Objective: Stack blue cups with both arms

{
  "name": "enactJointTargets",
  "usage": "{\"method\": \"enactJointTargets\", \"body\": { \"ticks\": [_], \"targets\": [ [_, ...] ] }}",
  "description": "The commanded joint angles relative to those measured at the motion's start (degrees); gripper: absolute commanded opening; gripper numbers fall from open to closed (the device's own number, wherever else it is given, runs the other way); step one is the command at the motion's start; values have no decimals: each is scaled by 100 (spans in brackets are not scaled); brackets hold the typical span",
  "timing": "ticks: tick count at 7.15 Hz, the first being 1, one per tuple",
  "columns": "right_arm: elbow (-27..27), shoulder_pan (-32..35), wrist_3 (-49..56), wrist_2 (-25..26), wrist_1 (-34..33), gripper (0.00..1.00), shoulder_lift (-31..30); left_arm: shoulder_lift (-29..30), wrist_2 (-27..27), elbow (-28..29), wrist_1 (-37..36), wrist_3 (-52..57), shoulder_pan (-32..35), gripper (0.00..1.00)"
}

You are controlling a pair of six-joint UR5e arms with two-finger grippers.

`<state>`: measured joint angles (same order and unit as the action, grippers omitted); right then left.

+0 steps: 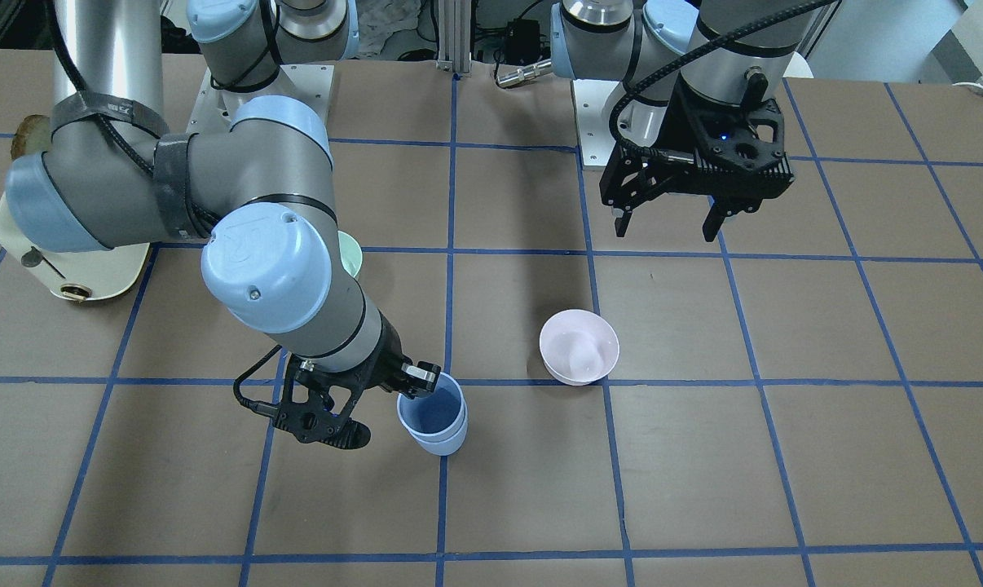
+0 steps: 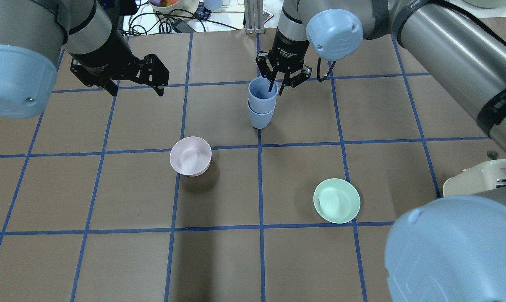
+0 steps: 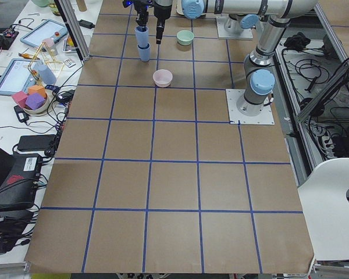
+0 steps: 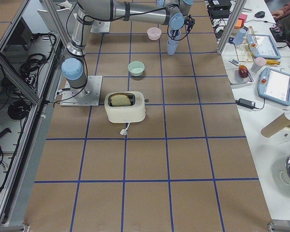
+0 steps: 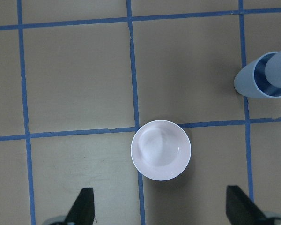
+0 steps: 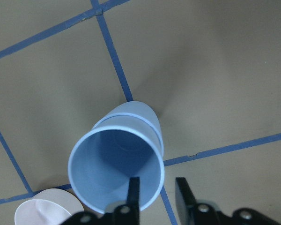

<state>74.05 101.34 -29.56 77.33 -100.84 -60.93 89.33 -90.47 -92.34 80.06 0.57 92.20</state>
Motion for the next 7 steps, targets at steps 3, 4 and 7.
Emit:
{"method": "enactJointTargets", "body": {
  "ticks": [3, 4, 7],
  "targets": [
    [-135, -174, 246, 255, 107, 100, -120, -12, -15, 23, 10, -4, 0, 100],
    [-32, -306, 1232, 926, 125, 100, -347, -12, -15, 14, 10, -4, 0, 100],
    [756, -972, 2916, 1267, 722, 100, -1400, -12, -32, 50, 10, -4, -9, 100]
  ]
}}
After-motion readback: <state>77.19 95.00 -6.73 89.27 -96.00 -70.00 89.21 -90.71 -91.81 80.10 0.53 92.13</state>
